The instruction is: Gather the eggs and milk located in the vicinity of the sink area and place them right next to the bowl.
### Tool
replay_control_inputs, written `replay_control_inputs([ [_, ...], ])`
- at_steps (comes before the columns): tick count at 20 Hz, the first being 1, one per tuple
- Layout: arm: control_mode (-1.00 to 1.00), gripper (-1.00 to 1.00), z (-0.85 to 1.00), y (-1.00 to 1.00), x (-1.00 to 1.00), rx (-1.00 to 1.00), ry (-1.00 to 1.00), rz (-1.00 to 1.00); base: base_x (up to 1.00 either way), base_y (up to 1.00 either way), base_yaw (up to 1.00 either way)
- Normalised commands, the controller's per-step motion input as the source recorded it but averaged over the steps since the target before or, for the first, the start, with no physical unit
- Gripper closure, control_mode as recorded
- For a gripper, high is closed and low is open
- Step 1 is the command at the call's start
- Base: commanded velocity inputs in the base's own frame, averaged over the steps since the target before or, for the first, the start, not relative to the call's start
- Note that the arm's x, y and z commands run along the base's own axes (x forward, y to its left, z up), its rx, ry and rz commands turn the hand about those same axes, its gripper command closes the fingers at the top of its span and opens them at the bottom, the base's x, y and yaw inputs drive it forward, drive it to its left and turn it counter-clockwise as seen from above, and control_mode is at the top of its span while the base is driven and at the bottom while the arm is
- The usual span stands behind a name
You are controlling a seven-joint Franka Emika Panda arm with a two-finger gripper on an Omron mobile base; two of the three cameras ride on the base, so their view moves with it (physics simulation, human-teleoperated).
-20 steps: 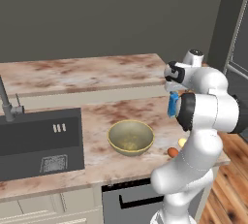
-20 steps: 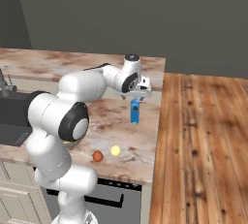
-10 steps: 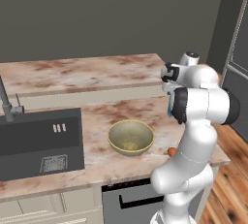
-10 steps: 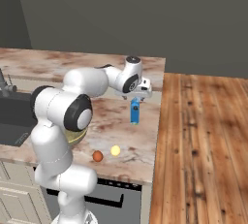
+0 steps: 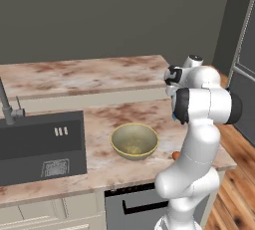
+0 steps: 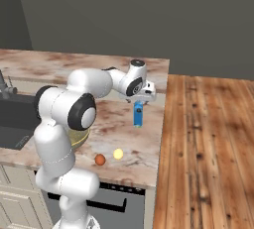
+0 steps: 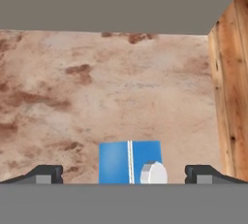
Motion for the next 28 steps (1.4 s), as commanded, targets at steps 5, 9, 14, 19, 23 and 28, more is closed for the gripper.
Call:
replay_control_inputs([
  [5, -1.0, -1.0, -0.11, -0.01, 0.0, 0.0, 0.0, 0.0, 0.0, 0.0, 0.0],
  [9, -1.0, -1.0, -0.11, 0.0, 0.0, 0.0, 0.0, 0.0, 0.0, 0.0, 0.0],
  [14, -1.0, -1.0, -0.11, 0.0, 0.0, 0.0, 0.0, 0.0, 0.0, 0.0, 0.0],
  [19, -1.0, -1.0, -0.15, 0.0, 0.01, -0.01, 0.0, 0.0, 0.0, 0.0, 0.0],
  [23, -1.0, -1.0, -0.18, 0.0, 0.01, -0.02, 0.01, 0.0, 0.0, 0.0, 0.0],
  [28, -1.0, 1.0, -0.23, 0.0, -0.01, -0.02, 0.1, 0.0, 0.0, 0.0, 0.0],
])
